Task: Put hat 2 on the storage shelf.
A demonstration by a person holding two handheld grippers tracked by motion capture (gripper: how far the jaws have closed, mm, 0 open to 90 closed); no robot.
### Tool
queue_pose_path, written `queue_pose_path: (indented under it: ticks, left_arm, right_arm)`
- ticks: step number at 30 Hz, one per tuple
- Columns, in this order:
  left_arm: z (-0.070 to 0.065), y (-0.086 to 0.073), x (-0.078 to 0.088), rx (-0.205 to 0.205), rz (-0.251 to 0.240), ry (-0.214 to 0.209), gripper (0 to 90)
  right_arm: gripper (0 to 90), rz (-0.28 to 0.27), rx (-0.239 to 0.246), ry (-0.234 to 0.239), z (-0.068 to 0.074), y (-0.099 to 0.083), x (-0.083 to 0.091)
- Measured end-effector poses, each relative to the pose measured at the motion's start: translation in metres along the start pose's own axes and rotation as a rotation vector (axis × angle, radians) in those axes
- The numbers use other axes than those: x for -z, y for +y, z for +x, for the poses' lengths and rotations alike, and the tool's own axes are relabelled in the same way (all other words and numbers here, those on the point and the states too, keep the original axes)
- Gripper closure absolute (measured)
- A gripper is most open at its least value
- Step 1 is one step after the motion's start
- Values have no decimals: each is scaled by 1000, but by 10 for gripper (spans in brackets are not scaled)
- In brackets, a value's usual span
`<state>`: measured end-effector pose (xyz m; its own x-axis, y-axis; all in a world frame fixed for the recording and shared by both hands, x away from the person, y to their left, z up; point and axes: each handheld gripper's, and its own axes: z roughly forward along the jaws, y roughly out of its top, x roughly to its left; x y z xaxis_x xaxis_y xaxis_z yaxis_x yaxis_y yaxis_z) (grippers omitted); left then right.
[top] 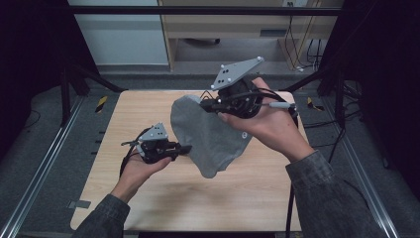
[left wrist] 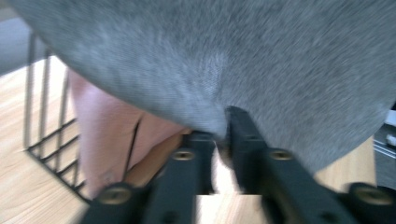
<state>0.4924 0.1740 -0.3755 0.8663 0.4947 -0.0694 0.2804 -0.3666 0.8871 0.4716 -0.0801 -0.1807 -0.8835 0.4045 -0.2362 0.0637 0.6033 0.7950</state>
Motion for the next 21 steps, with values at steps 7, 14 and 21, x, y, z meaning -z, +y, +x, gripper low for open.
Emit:
queue_pose_path:
  ticks: [7, 14, 21]
  left_arm:
    - [-1, 23, 26, -26, 41, 55, 873]
    - [1, 47, 34, -54, 82, 84, 874]
    - [10, 89, 48, -85, 86, 120, 874]
  right_arm:
    - [893, -13, -59, -40, -19, -19, 7]
    - [893, -21, -85, -57, -26, -29, 8]
    - [893, -83, -127, -96, -42, -37, 16]
